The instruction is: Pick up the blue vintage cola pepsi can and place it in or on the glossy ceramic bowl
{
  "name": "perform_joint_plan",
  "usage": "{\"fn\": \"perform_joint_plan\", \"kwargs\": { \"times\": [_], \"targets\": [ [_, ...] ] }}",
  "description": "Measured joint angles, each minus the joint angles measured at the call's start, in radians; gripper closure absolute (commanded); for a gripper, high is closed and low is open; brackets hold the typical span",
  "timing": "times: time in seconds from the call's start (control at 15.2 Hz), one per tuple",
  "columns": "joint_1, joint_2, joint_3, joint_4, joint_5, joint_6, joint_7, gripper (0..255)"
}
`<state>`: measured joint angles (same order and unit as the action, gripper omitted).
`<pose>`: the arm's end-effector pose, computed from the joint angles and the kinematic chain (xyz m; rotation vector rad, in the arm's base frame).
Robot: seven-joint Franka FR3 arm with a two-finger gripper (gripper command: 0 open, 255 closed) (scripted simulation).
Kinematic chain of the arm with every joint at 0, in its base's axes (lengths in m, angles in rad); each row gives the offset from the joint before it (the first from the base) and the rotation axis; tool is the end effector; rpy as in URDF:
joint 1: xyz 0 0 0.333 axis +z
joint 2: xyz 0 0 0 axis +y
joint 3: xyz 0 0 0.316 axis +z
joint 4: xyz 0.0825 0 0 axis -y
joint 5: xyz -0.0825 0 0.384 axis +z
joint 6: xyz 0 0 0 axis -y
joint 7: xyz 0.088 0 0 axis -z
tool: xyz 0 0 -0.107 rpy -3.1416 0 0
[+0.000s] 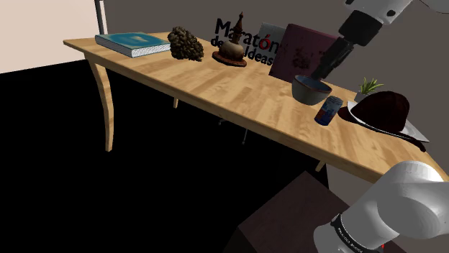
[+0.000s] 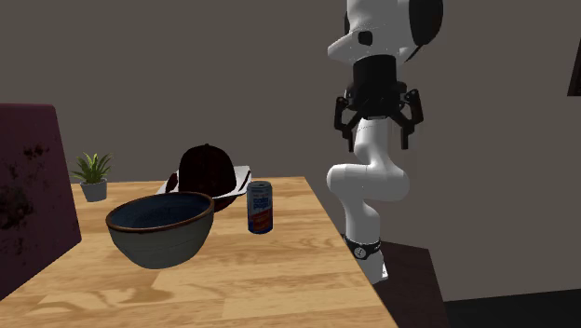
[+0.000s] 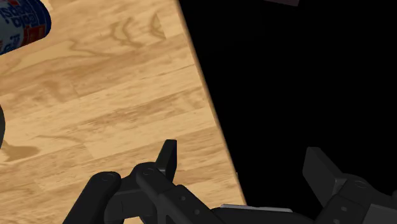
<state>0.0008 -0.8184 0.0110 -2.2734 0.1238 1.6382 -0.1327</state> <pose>0.3034 0.0175 0.6470 -3.0158 -0.2187 -0.2880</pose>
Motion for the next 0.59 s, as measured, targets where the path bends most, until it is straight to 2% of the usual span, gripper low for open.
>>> {"fn": "perform_joint_plan", "kwargs": {
  "times": [0.2,0.59],
  "targets": [
    [-0.008,-0.001,-0.023,-0.011,-0.019,-0.004,-0.027,0],
    [-0.048,0.042,-0.127,-0.039,-0.114,0.011,-0.154,0]
  ]
}}
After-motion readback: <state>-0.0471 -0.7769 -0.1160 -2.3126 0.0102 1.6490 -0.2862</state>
